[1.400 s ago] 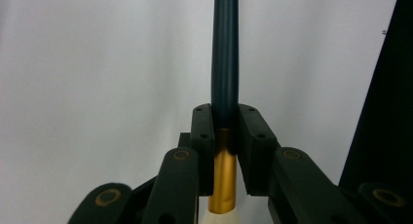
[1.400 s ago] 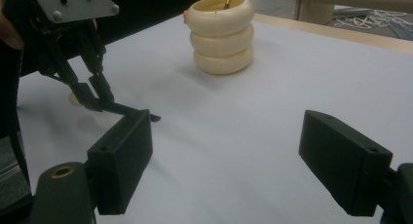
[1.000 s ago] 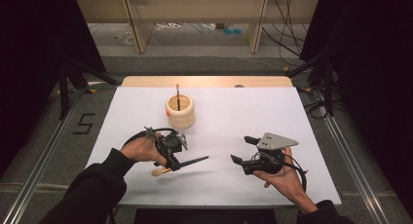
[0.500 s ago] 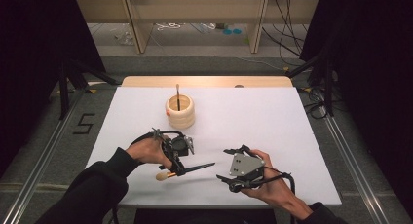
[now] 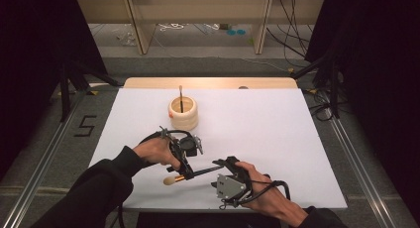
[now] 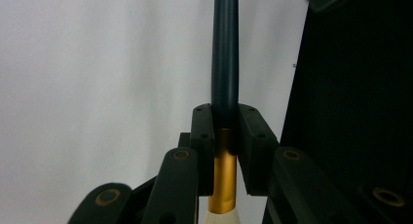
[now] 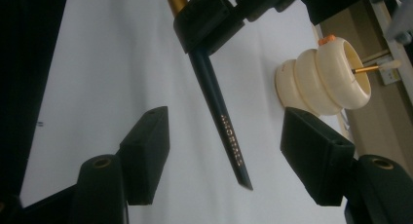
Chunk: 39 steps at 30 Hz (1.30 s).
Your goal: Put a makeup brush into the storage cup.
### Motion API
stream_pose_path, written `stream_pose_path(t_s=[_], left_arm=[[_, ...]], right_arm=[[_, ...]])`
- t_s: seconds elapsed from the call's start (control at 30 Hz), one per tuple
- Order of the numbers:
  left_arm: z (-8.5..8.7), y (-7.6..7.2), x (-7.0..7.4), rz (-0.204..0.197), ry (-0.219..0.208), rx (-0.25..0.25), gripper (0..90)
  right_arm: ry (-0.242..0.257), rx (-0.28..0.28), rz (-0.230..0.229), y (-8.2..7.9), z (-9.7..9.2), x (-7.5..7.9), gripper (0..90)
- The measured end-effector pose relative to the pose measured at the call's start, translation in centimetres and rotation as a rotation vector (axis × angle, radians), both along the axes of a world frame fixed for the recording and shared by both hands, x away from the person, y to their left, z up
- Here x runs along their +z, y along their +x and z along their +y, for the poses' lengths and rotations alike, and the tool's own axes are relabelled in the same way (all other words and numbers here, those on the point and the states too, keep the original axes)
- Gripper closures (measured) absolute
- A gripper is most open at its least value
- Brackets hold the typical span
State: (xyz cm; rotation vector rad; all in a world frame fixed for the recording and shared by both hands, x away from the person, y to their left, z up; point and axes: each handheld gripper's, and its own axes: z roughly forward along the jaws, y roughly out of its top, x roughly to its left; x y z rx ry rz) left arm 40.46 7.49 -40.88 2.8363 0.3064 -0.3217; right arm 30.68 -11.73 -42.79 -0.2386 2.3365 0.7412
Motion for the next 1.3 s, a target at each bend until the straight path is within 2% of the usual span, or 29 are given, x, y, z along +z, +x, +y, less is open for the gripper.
stream_pose_path(t_s=[0.03,0.1,0.13,0.2,0.27,0.3,0.33,0.37,0.47,0.6,0.63,0.8,0.87,0.9,0.97,1.0,1.3], left_arm=[[-0.1,0.0,0.1,0.010,0.003,0.000,78.3],[-0.4,0.1,0.2,0.021,0.002,0.006,78.3],[-0.5,0.1,0.3,0.026,0.003,0.008,78.3],[-0.7,0.1,0.4,0.024,0.006,0.007,78.3],[-1.0,0.1,0.5,0.023,0.008,0.005,78.3],[-1.1,0.1,0.6,0.025,0.013,0.003,78.3],[-1.2,0.1,0.7,0.025,0.008,0.009,78.3],[-1.3,0.2,0.7,0.027,0.008,0.006,78.3],[-1.5,0.3,0.9,0.025,0.018,0.003,78.3],[-1.5,0.3,0.9,0.028,0.015,0.008,78.3],[-1.5,0.3,0.9,0.029,0.014,0.011,78.3],[-1.7,0.3,1.0,0.032,0.015,0.006,78.3],[-1.8,0.3,1.0,0.032,0.015,0.007,78.3],[-1.9,0.2,1.0,0.030,0.014,0.011,78.3],[-2.0,0.3,1.1,0.032,0.015,0.004,78.3],[-2.0,0.3,1.1,0.031,0.013,0.006,78.3],[-2.3,0.4,1.2,0.036,0.020,0.012,78.2]], right_arm=[[-0.035,0.020,-0.026,-0.1,0.5,-0.2,39.0],[-0.043,0.016,-0.041,-0.2,0.6,-0.3,40.0],[-0.077,0.029,-0.065,-0.2,1.1,-0.5,40.8],[-0.077,0.011,-0.083,-0.4,1.2,-0.6,41.4],[-0.103,0.035,-0.104,-0.4,1.6,-0.9,42.9],[-0.104,0.013,-0.118,-0.6,1.7,-0.9,43.8],[-0.120,0.036,-0.131,-0.5,1.8,-1.0,44.3],[-0.127,0.032,-0.145,-0.6,1.9,-1.0,44.8],[-0.134,-0.006,-0.152,-0.7,2.1,-1.2,47.2],[-0.142,0.006,-0.175,-0.5,2.2,-1.1,48.3],[-0.153,0.025,-0.188,-0.4,2.3,-1.1,48.7],[-0.162,-0.004,-0.191,-0.5,2.6,-1.4,51.8],[-0.166,0.008,-0.197,-0.4,2.8,-1.4,53.6],[-0.178,0.025,-0.214,-0.3,2.8,-1.4,54.4],[-0.187,0.006,-0.217,-0.4,2.9,-1.4,56.8],[-0.197,0.023,-0.222,-0.4,3.0,-1.4,57.7],[-0.213,0.012,-0.250,-0.3,3.1,-1.4,65.9]])
